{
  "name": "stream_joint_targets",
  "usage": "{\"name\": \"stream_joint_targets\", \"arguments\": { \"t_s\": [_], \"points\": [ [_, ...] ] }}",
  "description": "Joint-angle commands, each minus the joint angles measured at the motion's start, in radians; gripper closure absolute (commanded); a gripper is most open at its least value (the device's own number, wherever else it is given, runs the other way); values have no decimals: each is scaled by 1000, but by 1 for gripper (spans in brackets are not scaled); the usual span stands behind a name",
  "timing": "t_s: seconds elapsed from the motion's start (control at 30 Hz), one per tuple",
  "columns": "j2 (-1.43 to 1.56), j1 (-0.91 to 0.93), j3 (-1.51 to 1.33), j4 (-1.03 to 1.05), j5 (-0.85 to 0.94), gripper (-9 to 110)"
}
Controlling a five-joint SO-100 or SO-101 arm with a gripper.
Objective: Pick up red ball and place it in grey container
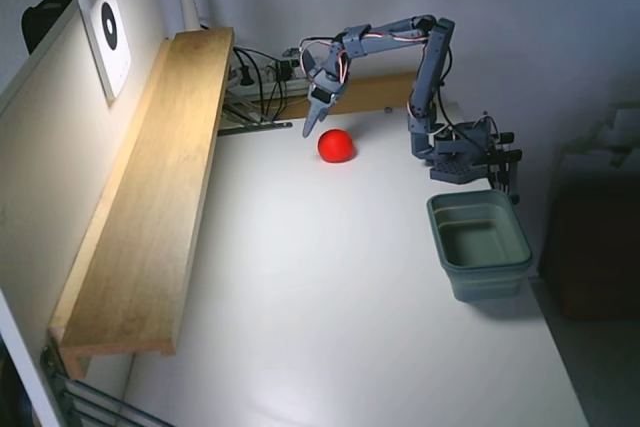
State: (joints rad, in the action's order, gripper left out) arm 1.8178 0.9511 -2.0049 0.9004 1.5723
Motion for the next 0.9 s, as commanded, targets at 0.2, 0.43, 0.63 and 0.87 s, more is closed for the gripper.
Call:
{"name": "stream_joint_targets", "arguments": {
  "t_s": [0.2, 0.43, 0.63, 0.87],
  "points": [
    [13, 23, -85, -112, -2, 63],
    [78, 23, -129, -92, -2, 63],
    [66, 23, -133, -107, -2, 63],
    [55, 23, -158, -144, -2, 63]
  ]
}}
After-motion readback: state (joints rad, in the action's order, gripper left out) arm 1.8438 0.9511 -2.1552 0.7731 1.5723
